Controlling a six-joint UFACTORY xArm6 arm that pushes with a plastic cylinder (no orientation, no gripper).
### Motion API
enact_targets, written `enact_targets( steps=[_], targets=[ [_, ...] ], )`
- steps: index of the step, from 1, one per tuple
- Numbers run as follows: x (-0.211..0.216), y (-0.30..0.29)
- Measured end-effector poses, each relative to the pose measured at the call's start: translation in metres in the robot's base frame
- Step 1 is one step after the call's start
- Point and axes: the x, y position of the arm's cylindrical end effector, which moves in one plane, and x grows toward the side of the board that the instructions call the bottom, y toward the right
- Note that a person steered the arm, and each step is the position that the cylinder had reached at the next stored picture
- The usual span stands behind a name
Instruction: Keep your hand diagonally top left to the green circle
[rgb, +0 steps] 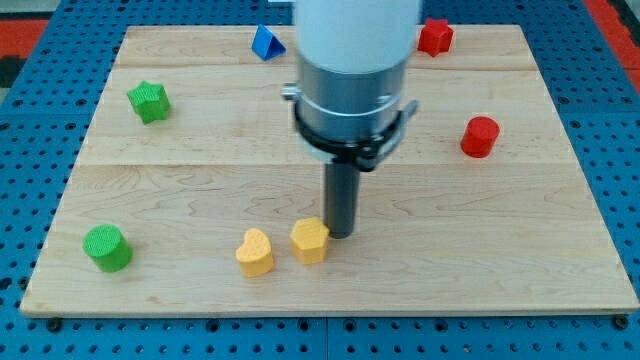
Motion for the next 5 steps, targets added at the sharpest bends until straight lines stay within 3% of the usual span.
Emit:
enact_targets(
  steps=[1, 3, 4, 5],
  targets=[
    [-0.001, -0.018],
    [-0.079, -0.042],
    [-0.104, -0.11],
    [-0.101, -0.168]
  ],
)
